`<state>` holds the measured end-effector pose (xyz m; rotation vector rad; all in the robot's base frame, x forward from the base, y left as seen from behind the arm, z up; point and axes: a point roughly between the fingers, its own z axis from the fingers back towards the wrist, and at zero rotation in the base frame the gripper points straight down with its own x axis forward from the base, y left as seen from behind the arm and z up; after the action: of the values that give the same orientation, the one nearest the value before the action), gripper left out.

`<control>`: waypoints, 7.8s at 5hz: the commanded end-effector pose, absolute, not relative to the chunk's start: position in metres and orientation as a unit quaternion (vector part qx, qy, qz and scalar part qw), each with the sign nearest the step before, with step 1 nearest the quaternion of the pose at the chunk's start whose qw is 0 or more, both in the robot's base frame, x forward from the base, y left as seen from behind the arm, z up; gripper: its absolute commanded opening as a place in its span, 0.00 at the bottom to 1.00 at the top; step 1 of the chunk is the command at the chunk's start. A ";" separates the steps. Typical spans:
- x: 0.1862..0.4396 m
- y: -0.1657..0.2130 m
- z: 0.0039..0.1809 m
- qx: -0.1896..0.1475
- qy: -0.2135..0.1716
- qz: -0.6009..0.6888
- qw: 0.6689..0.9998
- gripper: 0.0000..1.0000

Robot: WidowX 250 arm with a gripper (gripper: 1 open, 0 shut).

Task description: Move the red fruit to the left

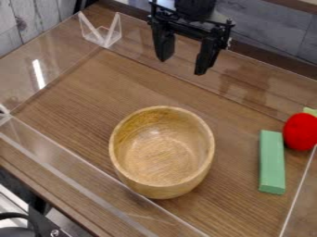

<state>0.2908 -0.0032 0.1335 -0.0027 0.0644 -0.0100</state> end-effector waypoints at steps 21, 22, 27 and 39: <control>0.369 -0.082 0.159 0.026 -0.063 -0.122 0.990 0.00; 0.365 -0.041 0.170 0.030 -0.078 -0.085 0.993 0.00; 0.308 0.146 0.153 0.057 -0.050 0.072 0.995 0.00; 0.305 0.198 0.090 0.008 -0.019 -0.062 0.998 1.00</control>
<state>0.2961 0.1905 0.0718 -0.0256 0.0154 -0.1225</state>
